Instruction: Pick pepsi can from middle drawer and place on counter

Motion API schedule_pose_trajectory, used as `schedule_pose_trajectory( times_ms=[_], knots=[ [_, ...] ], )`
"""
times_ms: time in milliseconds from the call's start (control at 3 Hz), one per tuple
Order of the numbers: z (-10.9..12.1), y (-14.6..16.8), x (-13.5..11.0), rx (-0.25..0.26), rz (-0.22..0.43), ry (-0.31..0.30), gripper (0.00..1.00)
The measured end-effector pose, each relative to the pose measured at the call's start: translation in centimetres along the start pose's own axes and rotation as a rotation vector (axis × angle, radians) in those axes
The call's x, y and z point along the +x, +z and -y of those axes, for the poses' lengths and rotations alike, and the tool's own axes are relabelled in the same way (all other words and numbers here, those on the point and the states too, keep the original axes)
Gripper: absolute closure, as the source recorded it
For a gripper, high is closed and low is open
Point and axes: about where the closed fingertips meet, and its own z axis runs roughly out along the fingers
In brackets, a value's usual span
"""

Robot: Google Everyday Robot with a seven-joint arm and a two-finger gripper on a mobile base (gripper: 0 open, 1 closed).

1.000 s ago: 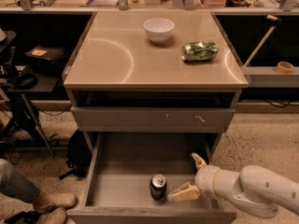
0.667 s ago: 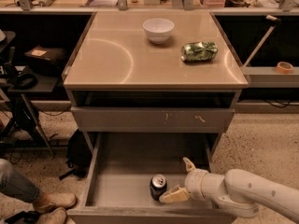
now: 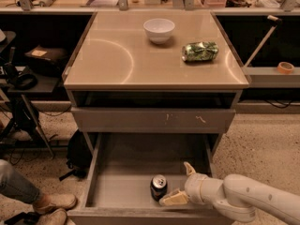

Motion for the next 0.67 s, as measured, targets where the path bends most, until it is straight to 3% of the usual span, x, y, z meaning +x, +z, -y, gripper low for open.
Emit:
schedule_pose_trajectory(
  times_ms=[333,667],
  knots=[
    [0.3,2.3,1.7,0.008,0.022,0.036,0.00],
    [0.3,3.9,1.7,-0.004,0.070,0.058,0.00]
  ],
)
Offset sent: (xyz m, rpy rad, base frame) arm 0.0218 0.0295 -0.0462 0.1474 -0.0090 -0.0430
